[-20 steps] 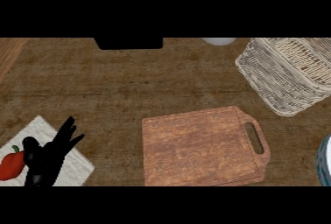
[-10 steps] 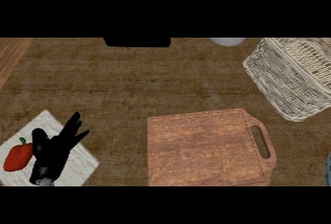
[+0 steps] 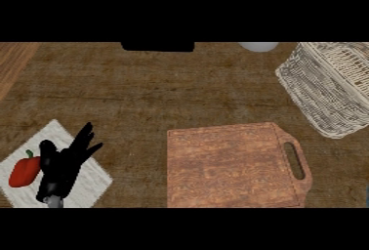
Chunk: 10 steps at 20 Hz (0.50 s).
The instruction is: Pick the pear from the cutting board and place it in the basket
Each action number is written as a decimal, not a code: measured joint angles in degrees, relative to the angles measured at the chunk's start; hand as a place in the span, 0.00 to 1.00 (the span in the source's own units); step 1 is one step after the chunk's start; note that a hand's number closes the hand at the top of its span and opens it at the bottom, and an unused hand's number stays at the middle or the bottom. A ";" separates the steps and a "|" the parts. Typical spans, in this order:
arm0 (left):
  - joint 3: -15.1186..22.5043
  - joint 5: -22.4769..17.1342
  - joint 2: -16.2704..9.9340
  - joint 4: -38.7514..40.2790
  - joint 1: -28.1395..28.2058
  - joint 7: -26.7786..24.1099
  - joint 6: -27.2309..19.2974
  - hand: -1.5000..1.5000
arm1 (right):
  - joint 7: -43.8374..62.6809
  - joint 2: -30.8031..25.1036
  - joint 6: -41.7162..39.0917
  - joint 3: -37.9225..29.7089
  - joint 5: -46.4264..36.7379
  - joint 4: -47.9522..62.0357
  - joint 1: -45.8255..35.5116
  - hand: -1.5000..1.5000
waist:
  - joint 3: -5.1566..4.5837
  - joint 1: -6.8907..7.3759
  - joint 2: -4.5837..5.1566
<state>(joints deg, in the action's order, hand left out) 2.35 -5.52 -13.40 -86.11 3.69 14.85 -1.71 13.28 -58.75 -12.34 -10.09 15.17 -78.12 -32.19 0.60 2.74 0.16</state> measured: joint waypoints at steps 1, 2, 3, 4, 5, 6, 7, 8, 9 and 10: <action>-0.06 0.01 -0.02 0.18 0.02 -0.39 0.20 0.50 | -0.86 0.87 0.14 0.68 -0.83 1.93 -1.09 1.00 | 0.00 0.00 -0.01; -0.34 -0.33 -0.14 0.43 -0.11 -0.50 0.57 0.50 | -1.37 1.43 -0.05 1.09 -1.25 3.93 -2.43 1.00 | 0.00 -0.01 0.00; -0.25 -0.22 -0.13 0.27 -0.08 -0.60 0.60 0.50 | -2.32 2.27 -0.24 1.38 -1.59 6.41 -3.40 1.00 | -0.02 0.09 0.04; -0.46 -0.60 -0.24 0.27 0.07 -1.03 1.08 0.50 | -2.70 2.93 -0.50 1.59 -1.74 8.46 -4.47 1.00 | -0.04 0.05 0.04; -0.43 -0.47 -0.20 0.17 0.05 -0.82 0.93 0.50 | -2.99 4.34 -0.33 1.88 -1.66 10.28 -5.32 1.00 | -0.05 0.07 0.05; -0.17 -0.21 0.15 -0.12 0.47 -1.09 0.63 0.50 | -3.79 5.12 -0.73 1.57 -1.26 12.33 -5.81 1.00 | -0.03 0.04 0.04; -0.30 -0.27 0.14 0.02 0.45 -1.17 0.70 0.50 | -4.54 6.00 -1.03 1.61 -1.21 14.34 -6.61 1.00 | 0.00 0.00 0.05; -0.35 -0.23 0.19 0.01 0.52 -1.31 0.67 0.50 | -5.26 6.67 -1.38 1.69 -1.38 16.48 -7.60 1.00 | 0.01 -0.02 0.04; -0.43 -0.10 0.19 0.08 0.66 -1.66 0.59 0.50 | -6.61 7.27 -1.68 1.62 -1.65 18.45 -7.70 1.00 | 0.01 -0.13 0.03; -0.39 0.27 0.31 -0.03 0.62 -0.89 0.06 0.50 | -7.78 7.91 -2.01 1.74 -2.01 20.16 -8.12 1.00 | 0.08 -0.25 -0.01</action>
<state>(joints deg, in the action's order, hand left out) 1.96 -5.25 -13.09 -86.14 4.30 13.96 -1.65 5.50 -50.84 -14.35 -8.34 13.16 -57.96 -40.31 0.68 2.49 0.15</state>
